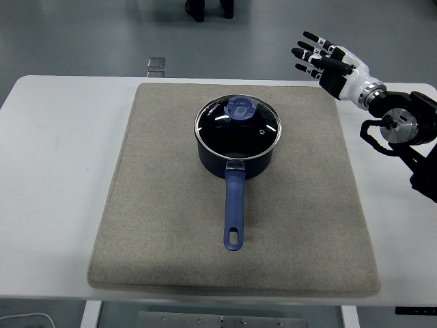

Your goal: Lift the pot lid and place it to the right of the pot.

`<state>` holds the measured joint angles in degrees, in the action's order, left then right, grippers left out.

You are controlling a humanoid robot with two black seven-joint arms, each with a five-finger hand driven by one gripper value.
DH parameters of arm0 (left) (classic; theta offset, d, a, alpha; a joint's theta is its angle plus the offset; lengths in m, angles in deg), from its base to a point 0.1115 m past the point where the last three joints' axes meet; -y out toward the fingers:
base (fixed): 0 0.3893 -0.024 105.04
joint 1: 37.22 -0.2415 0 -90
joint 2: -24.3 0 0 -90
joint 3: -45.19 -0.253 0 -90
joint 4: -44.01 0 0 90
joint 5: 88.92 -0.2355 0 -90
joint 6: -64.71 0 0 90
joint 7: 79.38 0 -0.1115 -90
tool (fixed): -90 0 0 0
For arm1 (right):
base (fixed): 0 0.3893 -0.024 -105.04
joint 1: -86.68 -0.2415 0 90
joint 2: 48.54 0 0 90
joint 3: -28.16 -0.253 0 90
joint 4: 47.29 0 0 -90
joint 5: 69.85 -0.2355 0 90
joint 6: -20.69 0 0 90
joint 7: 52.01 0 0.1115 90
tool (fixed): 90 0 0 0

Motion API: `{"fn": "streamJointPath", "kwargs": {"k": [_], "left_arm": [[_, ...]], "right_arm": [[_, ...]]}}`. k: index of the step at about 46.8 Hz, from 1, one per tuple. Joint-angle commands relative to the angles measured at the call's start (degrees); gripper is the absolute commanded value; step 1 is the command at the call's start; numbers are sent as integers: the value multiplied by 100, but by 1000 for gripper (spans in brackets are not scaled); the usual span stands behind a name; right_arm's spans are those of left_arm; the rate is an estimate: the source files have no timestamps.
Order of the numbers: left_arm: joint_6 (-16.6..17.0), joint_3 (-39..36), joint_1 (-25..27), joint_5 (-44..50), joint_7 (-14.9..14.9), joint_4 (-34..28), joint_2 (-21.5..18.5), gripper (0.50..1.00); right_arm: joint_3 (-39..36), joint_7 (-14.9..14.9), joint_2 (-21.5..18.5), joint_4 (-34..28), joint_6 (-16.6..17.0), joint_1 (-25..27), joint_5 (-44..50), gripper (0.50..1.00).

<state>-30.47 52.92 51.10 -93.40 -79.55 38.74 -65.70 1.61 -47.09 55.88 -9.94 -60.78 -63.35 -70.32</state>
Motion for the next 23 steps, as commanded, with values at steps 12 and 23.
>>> {"fn": "streamJointPath", "kwargs": {"k": [12,23], "left_arm": [[0,0,-16,0,0,0,0,1000],[-9,0,37,0,0,-71,0,1000]], "right_arm": [[9,9,0,0,-9,-9,12,930],[9,53,17,0,-35,-17,12,930]]}}
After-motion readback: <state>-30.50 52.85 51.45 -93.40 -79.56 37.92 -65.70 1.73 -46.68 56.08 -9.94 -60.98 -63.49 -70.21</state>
